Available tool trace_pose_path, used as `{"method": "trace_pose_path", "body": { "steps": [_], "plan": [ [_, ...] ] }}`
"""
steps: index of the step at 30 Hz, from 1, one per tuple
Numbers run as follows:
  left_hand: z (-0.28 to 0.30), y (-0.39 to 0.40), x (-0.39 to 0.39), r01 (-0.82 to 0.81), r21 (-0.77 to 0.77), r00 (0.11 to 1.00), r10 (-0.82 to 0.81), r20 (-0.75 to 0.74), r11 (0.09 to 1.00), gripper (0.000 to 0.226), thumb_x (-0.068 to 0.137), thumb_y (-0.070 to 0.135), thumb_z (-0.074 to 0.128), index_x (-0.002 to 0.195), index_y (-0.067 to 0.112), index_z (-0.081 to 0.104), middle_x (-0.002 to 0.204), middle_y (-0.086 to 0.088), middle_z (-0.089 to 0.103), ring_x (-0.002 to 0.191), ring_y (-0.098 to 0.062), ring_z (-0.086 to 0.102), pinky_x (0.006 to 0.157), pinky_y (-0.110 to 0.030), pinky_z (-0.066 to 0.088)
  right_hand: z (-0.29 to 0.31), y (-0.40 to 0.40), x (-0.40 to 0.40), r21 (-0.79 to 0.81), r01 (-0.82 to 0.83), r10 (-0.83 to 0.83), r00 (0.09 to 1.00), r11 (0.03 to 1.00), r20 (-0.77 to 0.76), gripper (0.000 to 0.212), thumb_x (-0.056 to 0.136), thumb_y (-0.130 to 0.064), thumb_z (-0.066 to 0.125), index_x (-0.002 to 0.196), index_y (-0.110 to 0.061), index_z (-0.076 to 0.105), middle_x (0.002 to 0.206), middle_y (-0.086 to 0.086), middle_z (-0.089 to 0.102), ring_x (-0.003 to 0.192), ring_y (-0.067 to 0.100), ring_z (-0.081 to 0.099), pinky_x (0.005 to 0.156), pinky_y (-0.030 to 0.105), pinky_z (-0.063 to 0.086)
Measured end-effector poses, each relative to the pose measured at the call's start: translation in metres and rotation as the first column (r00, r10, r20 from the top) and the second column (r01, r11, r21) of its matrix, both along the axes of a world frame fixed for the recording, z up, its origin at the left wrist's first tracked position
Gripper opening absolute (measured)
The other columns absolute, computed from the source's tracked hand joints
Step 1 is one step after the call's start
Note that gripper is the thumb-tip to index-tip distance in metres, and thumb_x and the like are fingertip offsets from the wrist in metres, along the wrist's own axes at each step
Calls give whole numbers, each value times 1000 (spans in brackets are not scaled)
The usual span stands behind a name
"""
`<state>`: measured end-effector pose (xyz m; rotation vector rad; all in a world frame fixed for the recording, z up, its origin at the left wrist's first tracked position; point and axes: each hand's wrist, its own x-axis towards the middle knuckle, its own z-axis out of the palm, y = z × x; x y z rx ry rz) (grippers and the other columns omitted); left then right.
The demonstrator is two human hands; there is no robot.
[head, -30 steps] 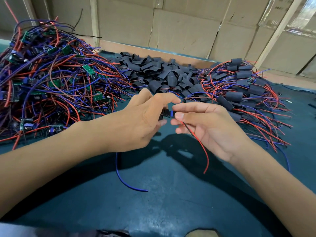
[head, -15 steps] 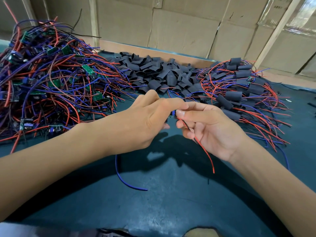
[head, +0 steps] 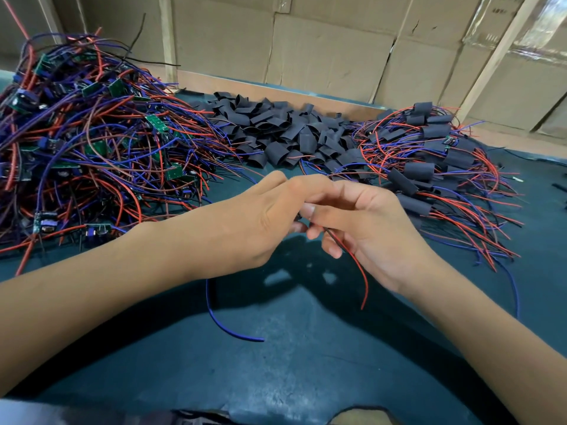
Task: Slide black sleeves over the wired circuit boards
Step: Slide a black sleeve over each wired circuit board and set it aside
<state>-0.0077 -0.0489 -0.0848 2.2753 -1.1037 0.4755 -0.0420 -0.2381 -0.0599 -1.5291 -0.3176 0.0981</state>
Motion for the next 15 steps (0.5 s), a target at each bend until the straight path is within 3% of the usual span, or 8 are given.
{"method": "trace_pose_path", "body": {
  "steps": [2, 5, 9, 13, 15],
  "plan": [
    [2, 0, -1, -11, 33, 999, 12, -35, 999, 35, 95, 48, 46, 128, 39, 48, 113, 30, 52, 104, 8, 54, 86, -15, 47, -3, 2, 1, -52, 32, -31, 999, 998, 15, 10, 86, 0, 74, 92, -5, 69, 72, 14, 66, 55, 17, 58, 39, 22, 35],
    [7, 5, -7, 86, 90, 996, -87, 1, 992, 39, 99, 30, 52, 132, 20, 35, 114, 5, 54, 105, -16, 56, 90, -33, 50, -5, 1, 2, -77, 60, -60, 998, 995, 9, 11, 77, -12, 76, 88, -11, 73, 64, 13, 60, 53, 19, 47, 40, 21, 31],
    [20, 8, -15, -82, 25, 996, 82, 20, 996, 38, 93, 39, 66, 124, 21, 54, 113, 2, 60, 106, -16, 55, 90, -26, 41, -4, -2, 3, -69, 8, -10, 999, 998, -31, 19, 79, -21, 77, 95, -11, 77, 60, 5, 52, 54, 16, 38, 42, 20, 26],
    [29, 10, -19, -76, 55, 985, 66, 162, 996, 33, 92, 31, 70, 116, 9, 65, 111, -4, 60, 102, -26, 58, 91, -41, 48, 0, -4, 1, -66, -53, 50, 997, 996, -51, 22, 79, -25, 81, 97, -11, 78, 56, -4, 49, 46, 11, 34, 42, 21, 21],
    [30, 11, -18, -89, 39, 985, 82, 151, 995, 41, 93, 37, 63, 124, 11, 63, 111, -5, 57, 101, -24, 57, 91, -39, 47, 3, -6, 0, -84, -49, 46, 998, 995, -44, 23, 77, -32, 82, 89, -14, 78, 54, -2, 43, 46, 13, 28, 43, 22, 18]
  ]
}}
